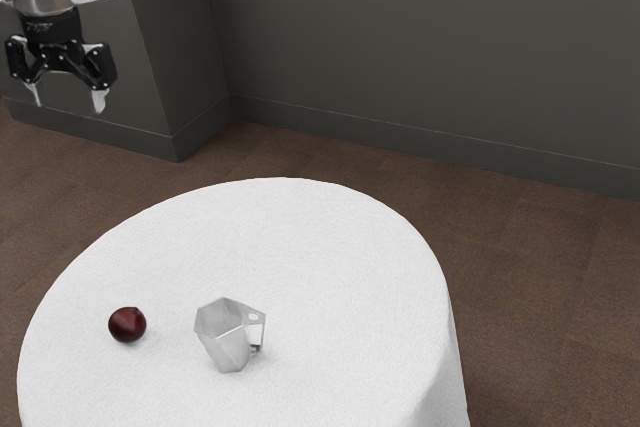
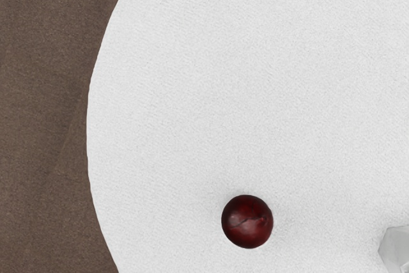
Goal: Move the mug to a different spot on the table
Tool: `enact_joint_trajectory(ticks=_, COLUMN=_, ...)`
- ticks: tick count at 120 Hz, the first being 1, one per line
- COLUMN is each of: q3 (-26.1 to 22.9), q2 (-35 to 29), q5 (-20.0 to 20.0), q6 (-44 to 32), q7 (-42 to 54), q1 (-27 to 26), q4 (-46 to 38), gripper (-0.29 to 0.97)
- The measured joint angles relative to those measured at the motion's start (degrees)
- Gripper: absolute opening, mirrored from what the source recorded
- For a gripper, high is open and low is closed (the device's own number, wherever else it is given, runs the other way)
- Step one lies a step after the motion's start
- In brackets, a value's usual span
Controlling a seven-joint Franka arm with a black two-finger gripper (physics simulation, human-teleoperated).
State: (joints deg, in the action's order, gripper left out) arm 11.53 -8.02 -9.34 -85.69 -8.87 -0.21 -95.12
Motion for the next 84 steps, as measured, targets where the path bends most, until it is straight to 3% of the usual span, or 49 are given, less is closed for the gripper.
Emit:
enact_joint_trajectory(ticks=25, q3=0.14, q2=0.22, q5=0.63, q6=-2.58, q7=-0.83, q1=-2.55, q4=-0.66, gripper=0.68)
enact_joint_trajectory(ticks=39, q3=0.30, q2=0.44, q5=1.79, q6=-5.78, q7=-3.00, q1=-7.15, q4=-3.24, gripper=0.68)
enact_joint_trajectory(ticks=61, q3=0.09, q2=1.20, q5=3.82, q6=-15.26, q7=-22.04, q1=-21.13, q4=-13.82, gripper=0.68)
enact_joint_trajectory(ticks=84, q3=0.08, q2=2.46, q5=4.33, q6=-24.37, q7=-46.04, q1=-24.91, q4=-21.55, gripper=0.68)
